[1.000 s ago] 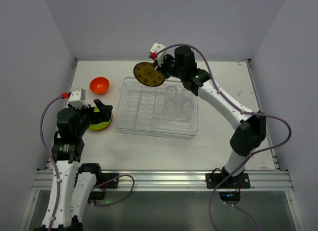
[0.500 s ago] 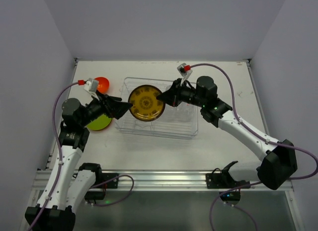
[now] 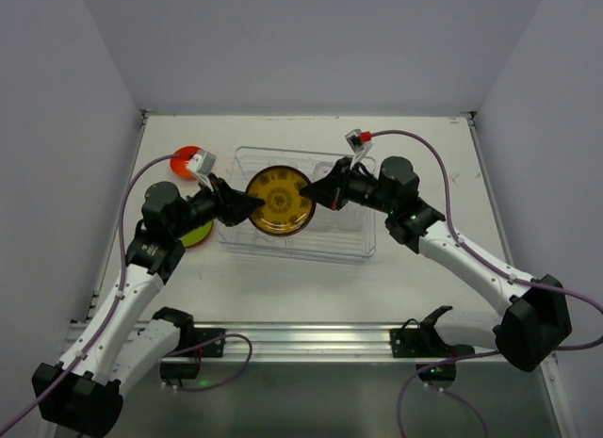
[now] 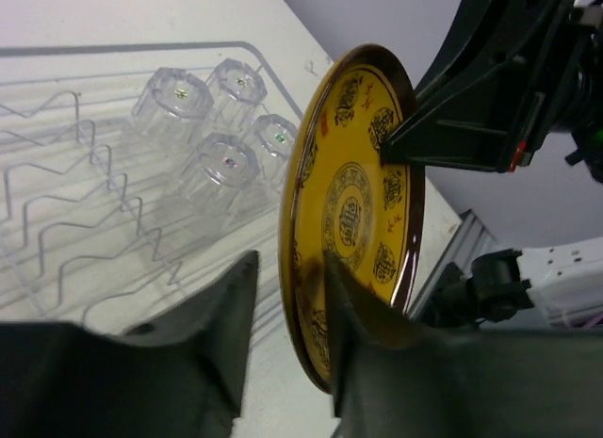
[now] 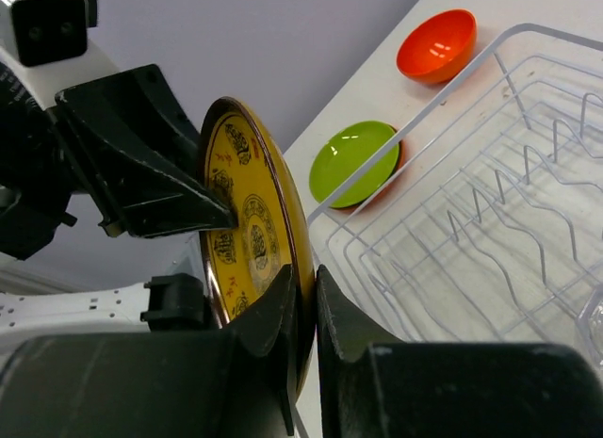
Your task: Unload the mixed dishes from the dish rack
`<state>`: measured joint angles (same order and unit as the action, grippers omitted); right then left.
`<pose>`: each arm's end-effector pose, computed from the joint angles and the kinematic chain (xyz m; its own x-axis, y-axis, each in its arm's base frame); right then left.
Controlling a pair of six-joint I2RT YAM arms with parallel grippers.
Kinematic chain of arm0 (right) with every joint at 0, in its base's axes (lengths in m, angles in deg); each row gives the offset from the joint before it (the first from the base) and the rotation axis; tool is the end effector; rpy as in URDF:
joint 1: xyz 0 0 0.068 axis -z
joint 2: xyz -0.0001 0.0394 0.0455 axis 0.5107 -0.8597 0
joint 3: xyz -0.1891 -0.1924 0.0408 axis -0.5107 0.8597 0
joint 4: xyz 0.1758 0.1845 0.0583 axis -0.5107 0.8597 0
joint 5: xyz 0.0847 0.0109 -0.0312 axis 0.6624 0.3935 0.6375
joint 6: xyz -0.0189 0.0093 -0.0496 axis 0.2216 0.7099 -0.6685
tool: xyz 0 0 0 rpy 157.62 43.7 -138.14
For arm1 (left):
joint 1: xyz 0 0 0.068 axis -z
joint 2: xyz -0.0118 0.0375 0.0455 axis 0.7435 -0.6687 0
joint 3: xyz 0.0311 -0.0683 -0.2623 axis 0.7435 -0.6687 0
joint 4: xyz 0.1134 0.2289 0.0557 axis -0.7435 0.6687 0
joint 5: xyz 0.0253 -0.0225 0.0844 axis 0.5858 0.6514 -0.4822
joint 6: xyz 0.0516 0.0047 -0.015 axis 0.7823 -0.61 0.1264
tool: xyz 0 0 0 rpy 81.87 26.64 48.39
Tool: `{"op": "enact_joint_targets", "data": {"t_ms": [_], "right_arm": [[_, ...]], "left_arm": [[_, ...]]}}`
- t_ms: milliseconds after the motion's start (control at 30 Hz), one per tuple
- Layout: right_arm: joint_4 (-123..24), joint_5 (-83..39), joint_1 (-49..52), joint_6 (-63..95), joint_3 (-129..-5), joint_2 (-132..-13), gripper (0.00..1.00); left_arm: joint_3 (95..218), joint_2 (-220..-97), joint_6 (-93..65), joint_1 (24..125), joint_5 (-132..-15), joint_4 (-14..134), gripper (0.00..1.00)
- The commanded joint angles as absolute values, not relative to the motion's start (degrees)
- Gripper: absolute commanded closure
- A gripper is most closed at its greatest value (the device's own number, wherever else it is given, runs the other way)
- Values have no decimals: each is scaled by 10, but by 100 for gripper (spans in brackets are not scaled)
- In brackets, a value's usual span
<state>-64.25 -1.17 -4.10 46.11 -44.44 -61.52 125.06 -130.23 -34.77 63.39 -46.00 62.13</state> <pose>0.2269 0.1786 0.3400 -0.5729 0.2425 -0.7829 -0.6877 0.3774 0.6202 0.1792 -0.0708 0.3281 -0.5036 -0.3148 -0.8045 0.5975 0.5457 -0.5876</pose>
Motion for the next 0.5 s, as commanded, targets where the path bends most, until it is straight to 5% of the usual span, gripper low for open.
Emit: {"op": "enact_joint_targets", "data": {"t_ms": [0, 67, 167, 233, 333, 467], "right_arm": [[-693, 2, -39, 478, -438, -600, 100], [-700, 4, -39, 478, -430, -604, 100], [-728, -4, -39, 481, -402, -598, 92], [-720, -36, -39, 479, -384, -588, 2], [-654, -125, -31, 466, -371, -556, 1], [-594, -178, -2, 417, -347, -497, 1]], "left_arm": [[1266, -1309, -321, 661, -507, 621, 77], [1268, -1309, -321, 675, -529, 621, 100], [1269, -1301, -327, 680, -588, 666, 100], [1281, -1299, -334, 680, -685, 701, 100], [1305, -1308, -360, 677, -848, 786, 100], [1345, -1323, -369, 589, -913, 876, 100]]}}
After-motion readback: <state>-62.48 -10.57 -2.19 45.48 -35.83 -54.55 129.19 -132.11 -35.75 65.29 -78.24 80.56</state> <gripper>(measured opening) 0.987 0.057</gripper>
